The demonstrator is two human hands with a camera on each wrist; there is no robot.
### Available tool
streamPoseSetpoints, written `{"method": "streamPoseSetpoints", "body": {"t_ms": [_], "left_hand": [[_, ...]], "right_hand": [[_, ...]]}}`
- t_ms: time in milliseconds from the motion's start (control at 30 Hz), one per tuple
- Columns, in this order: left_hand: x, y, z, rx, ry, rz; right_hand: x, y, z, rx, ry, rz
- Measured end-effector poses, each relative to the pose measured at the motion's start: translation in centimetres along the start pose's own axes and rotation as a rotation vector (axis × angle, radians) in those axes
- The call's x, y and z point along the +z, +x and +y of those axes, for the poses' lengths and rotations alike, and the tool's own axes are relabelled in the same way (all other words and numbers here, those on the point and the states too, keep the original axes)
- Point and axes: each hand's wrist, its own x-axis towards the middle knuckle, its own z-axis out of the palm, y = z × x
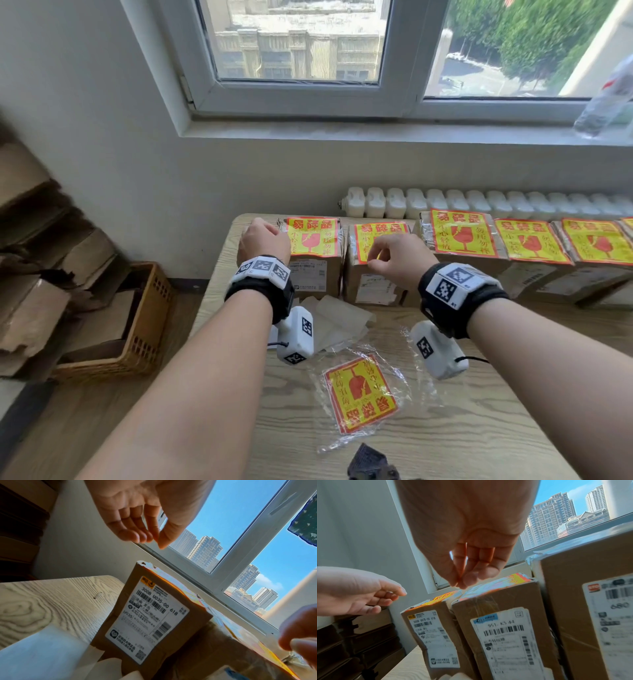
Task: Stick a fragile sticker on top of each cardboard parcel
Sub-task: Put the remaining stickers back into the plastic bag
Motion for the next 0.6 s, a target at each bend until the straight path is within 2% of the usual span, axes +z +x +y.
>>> {"method": "streamPoseSetpoints", "body": {"t_ms": [233, 367, 500, 600], "left_hand": [[0.6, -5.6, 0.2, 0.115, -0.040, -0.084], [2.7, -8.2, 0.0, 0.125, -0.059, -0.193], [5.0, -10.1, -0.8, 0.109, -0.033, -0.374], [6.6, -10.9, -1.5, 0.068, -0.015, -0.486]], "right_hand": [[0.9, -4.1, 3.0, 0.012, 0.075, -0.085], [1.6, -5.9, 5.9, 0.125, 0.070, -0.183], [2.4, -6.9, 8.7, 0.275, 0.007, -0.247], [3.7, -7.7, 9.7, 0.395, 0.152, -0.430]]}}
